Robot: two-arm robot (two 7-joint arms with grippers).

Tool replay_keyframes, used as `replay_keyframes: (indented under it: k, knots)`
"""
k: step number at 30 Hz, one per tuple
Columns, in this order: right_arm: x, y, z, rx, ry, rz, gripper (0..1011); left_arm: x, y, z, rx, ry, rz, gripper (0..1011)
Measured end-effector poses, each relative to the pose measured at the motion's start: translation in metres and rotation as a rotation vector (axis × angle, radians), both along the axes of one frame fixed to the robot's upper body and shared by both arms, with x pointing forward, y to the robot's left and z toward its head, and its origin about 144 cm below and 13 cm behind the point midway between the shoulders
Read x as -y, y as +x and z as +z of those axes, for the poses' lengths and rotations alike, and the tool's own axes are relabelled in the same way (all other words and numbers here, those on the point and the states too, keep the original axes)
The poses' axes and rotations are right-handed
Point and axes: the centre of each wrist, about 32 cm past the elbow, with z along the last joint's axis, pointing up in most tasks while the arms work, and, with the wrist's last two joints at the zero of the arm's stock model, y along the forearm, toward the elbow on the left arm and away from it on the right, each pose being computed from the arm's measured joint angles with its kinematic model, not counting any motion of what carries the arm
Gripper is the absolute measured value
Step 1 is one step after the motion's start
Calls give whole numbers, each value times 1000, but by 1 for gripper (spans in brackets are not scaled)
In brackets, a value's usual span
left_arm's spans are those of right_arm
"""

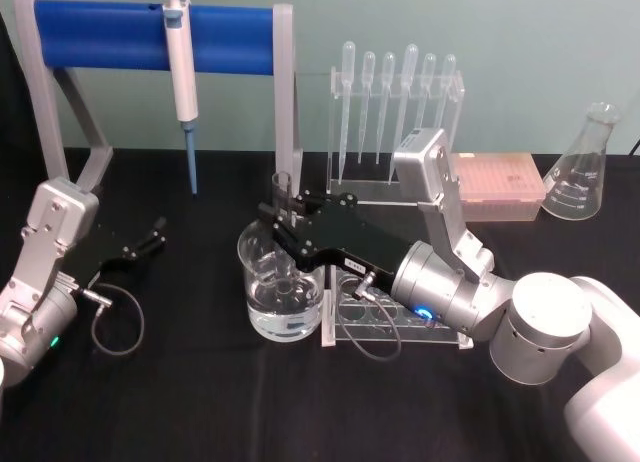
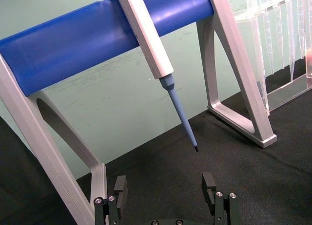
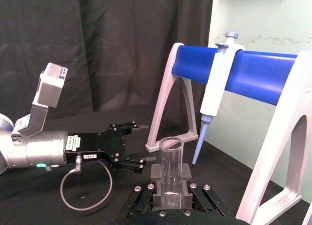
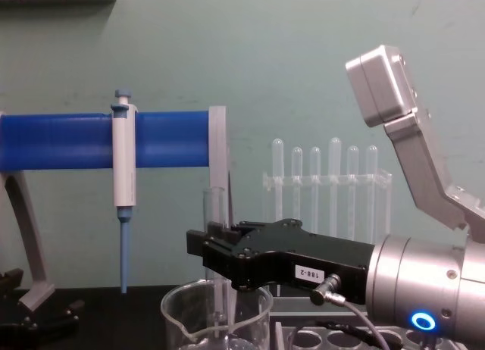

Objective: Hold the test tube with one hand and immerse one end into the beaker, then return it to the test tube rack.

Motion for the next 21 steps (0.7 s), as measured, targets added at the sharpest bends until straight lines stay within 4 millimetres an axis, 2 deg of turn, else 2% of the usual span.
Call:
replay_keyframes:
  k: [21]
  knots:
    - [0,0,0,0,0,0,224,0,0,0,0,0,0,1000]
